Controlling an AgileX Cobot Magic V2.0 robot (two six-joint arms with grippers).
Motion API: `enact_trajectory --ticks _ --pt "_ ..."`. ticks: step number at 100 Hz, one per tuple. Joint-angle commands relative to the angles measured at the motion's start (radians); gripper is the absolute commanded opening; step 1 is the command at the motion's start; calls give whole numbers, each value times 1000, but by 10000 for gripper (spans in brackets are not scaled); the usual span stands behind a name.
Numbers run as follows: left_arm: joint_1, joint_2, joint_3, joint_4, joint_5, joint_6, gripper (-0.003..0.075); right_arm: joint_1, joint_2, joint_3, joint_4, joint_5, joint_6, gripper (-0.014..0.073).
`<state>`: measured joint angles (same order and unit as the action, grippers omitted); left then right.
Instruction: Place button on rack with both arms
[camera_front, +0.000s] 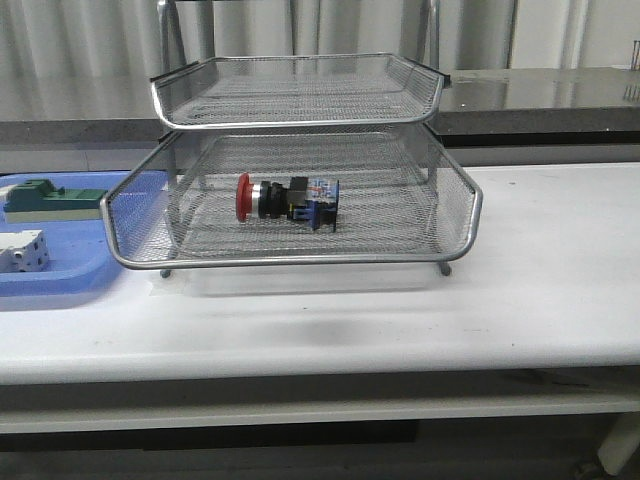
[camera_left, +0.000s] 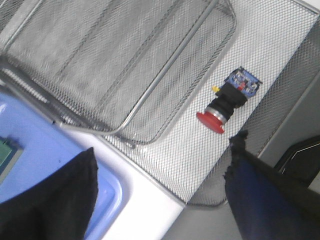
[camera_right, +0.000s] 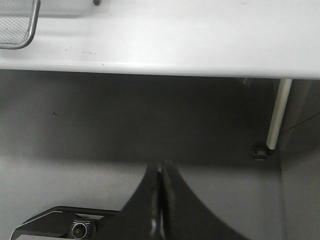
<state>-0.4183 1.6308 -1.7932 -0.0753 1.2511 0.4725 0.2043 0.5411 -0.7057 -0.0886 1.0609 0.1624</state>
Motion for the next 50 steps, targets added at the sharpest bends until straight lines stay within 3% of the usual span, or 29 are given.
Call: enact_trajectory --ticks 1,27,50 --pt "37 -103 38 -8 15 -22 493 -2 3 -23 -14 -48 -3 -67" --pt "141 -361 354 -23 -198 -24 493 -2 3 -23 -14 -48 -3 -67" --pt "163 -616 674 -31 -536 -26 493 -2 3 -23 -14 -48 -3 -67"
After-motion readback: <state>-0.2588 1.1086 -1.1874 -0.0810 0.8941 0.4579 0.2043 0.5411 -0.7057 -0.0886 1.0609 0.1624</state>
